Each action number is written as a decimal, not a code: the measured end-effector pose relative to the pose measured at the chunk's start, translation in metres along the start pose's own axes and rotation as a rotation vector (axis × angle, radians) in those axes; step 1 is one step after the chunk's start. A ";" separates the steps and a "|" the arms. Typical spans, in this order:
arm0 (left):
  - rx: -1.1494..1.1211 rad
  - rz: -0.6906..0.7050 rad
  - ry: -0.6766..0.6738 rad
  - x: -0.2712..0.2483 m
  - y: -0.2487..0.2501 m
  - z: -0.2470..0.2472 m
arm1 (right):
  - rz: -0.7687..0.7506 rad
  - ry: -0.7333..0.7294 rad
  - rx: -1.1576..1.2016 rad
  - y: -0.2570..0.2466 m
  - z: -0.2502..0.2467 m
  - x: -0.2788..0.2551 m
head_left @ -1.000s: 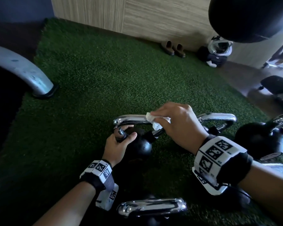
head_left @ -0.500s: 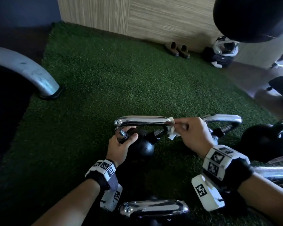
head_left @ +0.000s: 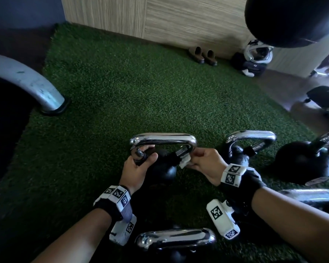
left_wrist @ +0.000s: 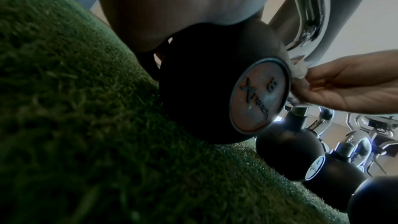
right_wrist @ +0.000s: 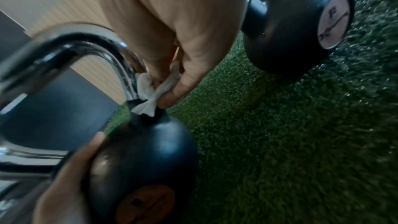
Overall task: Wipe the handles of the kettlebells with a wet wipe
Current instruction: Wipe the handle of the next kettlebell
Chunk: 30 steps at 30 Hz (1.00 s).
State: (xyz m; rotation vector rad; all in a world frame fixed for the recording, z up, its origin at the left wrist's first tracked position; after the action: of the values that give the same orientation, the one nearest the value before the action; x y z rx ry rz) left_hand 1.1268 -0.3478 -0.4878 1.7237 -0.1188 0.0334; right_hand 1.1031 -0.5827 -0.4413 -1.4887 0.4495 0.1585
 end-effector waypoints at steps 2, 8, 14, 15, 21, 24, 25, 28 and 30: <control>0.032 -0.033 -0.038 -0.001 0.003 -0.001 | -0.013 0.001 -0.011 -0.004 -0.003 -0.001; -0.097 -0.252 -0.365 -0.009 -0.002 0.000 | -0.127 0.177 -0.024 -0.038 -0.037 -0.019; -0.079 -0.117 0.091 0.001 0.060 -0.095 | -0.596 0.193 -0.268 -0.126 -0.022 -0.064; -0.071 -0.051 0.147 0.001 0.081 -0.103 | -0.647 0.172 -0.265 -0.137 -0.012 -0.072; -0.092 0.001 -0.166 -0.003 0.174 -0.061 | -0.771 -0.056 -0.252 -0.171 0.050 -0.092; -0.195 -0.100 -0.271 -0.006 0.176 -0.040 | -0.840 -0.146 -0.315 -0.177 0.074 -0.101; -0.233 -0.121 -0.279 -0.006 0.174 -0.035 | -0.840 -0.164 -0.336 -0.175 0.081 -0.101; -0.333 -0.128 -0.297 -0.009 0.169 -0.027 | -0.837 -0.151 -0.366 -0.170 0.090 -0.102; -0.395 -0.119 -0.289 -0.012 0.167 -0.025 | -0.885 -0.094 -0.386 -0.172 0.089 -0.107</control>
State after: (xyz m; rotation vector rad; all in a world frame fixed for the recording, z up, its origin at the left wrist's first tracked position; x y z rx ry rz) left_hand 1.0999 -0.3481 -0.3205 1.3296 -0.2199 -0.3094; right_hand 1.0869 -0.4921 -0.2397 -1.9185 -0.3595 -0.4063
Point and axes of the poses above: each hand's wrist, its own x-axis towards the middle knuckle, its own z-axis out of the palm, y = z × x, the point moved 10 cm from there along x, towards the middle knuckle, and after that the axes turned 11 degrees about x, right-handed, at the moved point
